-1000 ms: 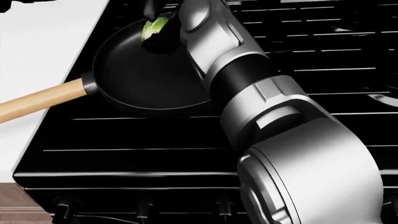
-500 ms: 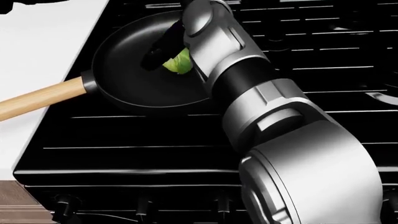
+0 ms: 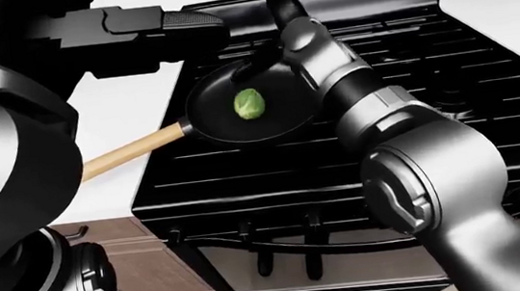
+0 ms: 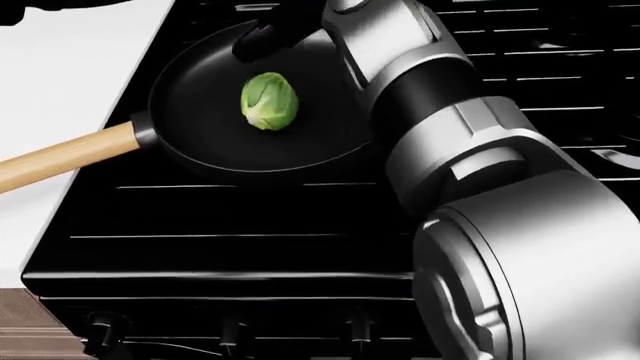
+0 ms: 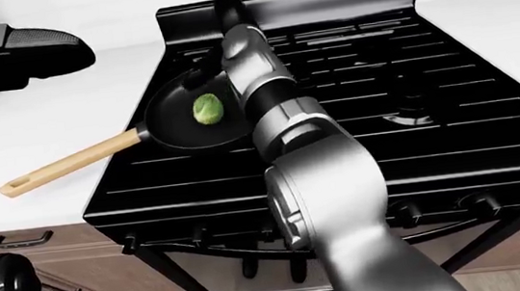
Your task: Pick the brussel sprout from the plate and place it in the pan.
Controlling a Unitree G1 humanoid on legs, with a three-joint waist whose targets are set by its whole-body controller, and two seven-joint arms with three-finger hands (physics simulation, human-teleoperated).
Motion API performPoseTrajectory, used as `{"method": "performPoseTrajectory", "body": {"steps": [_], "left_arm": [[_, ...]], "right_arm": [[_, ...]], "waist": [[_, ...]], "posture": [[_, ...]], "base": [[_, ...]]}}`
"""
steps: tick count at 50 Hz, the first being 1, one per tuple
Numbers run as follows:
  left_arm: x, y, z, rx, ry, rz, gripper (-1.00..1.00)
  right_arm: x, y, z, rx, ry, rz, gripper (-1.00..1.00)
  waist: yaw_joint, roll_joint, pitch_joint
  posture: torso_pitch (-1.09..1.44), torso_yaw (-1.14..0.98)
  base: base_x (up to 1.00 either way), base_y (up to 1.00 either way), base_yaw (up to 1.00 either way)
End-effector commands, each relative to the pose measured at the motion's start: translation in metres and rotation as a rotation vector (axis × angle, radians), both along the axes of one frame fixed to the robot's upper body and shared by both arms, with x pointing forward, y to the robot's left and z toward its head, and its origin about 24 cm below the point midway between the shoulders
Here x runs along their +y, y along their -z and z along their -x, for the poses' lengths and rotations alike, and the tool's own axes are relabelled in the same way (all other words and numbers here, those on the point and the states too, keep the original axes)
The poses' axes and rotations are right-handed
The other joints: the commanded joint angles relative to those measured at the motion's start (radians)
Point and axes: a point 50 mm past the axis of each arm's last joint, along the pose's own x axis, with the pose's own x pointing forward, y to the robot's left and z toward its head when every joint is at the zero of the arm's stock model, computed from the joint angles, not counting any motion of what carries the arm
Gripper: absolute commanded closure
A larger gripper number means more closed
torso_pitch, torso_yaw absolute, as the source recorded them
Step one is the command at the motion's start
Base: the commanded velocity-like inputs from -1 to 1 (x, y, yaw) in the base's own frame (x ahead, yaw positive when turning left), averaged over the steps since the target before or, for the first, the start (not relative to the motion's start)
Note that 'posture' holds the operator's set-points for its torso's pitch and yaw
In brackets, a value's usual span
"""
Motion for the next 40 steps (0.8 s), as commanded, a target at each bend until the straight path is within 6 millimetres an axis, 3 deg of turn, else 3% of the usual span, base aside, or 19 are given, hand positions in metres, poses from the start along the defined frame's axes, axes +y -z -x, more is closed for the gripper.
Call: {"method": "performPoseTrajectory", "body": {"steps": [1, 10, 18, 21, 22, 28, 33, 38, 40], "left_arm": [[0.003, -0.009, 0.005, -0.054, -0.011, 0.025, -1.00], [0.004, -0.010, 0.005, -0.055, -0.012, 0.028, -1.00], [0.004, -0.010, 0.005, -0.054, -0.014, 0.029, -1.00], [0.004, -0.010, 0.005, -0.054, -0.014, 0.029, -1.00], [0.004, -0.009, 0.004, -0.053, -0.013, 0.028, -1.00], [0.003, -0.008, 0.002, -0.051, -0.013, 0.027, -1.00], [0.006, -0.009, 0.002, -0.052, -0.014, 0.035, -1.00], [0.006, -0.009, 0.002, -0.056, -0.013, 0.034, -1.00], [0.006, -0.009, 0.002, -0.058, -0.013, 0.034, -1.00]], "right_arm": [[-0.002, -0.036, 0.004, -0.130, -0.005, -0.052, -1.00], [-0.018, -0.054, 0.004, -0.177, 0.022, -0.103, -1.00], [-0.051, -0.079, 0.006, -0.242, 0.076, -0.163, -1.00], [-0.051, -0.079, 0.006, -0.243, 0.077, -0.163, -1.00], [-0.072, -0.088, 0.007, -0.271, 0.113, -0.172, -1.00], [-0.090, -0.089, 0.007, -0.302, 0.149, -0.200, -1.00], [-0.109, -0.100, 0.011, -0.372, 0.152, -0.230, -1.00], [-0.142, -0.117, 0.021, -0.453, 0.173, -0.255, -1.00], [-0.144, -0.119, 0.022, -0.458, 0.176, -0.251, -1.00]], "waist": [[-0.001, 0.002, -0.031], [-0.001, -0.003, -0.030], [0.001, -0.008, -0.027], [0.001, -0.010, -0.026], [0.000, -0.010, -0.026], [0.003, -0.016, -0.025], [0.004, -0.020, -0.026], [0.005, -0.024, -0.024], [0.007, -0.026, -0.024]], "posture": [[0.00, 0.00], [0.00, 0.00], [0.00, 0.00], [0.00, 0.00], [0.00, 0.00], [0.00, 0.00], [0.00, 0.00], [0.00, 0.00], [0.00, 0.00]], "base": [[0.00, 0.00, 0.00], [0.00, 0.00, 0.00], [0.00, 0.00, 0.00], [0.00, 0.00, 0.00], [0.00, 0.00, 0.00], [0.00, 0.00, 0.00], [0.00, 0.00, 0.00], [0.00, 0.00, 0.00], [0.00, 0.00, 0.00]]}}
